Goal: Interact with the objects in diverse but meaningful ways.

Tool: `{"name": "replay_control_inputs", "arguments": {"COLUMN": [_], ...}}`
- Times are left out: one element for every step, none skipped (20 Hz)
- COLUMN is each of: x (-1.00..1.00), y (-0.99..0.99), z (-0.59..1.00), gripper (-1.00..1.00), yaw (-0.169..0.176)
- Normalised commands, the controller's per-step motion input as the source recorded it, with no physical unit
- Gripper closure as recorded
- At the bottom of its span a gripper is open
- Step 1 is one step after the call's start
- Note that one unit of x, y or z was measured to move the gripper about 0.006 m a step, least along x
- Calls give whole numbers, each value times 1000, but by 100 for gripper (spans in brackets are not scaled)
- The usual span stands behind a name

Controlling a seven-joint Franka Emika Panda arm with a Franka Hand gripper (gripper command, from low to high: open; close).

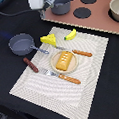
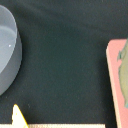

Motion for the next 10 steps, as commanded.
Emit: {"name": "replay_control_inputs", "arguments": {"x": [191, 206, 206, 214, 191, 163, 109, 114, 83, 80], "y": [-349, -329, -331, -323, -360, -280, -260, -269, -251, -174], "z": [-269, -254, -266, -269, -300, -360, -400, -389, -400, -391], "gripper": [-100, -100, -100, -100, -100, -100, -100, -100, -100, -100], "yaw": [25, 28, 28, 30, 43, 49, 57, 71, 80, 93]}}
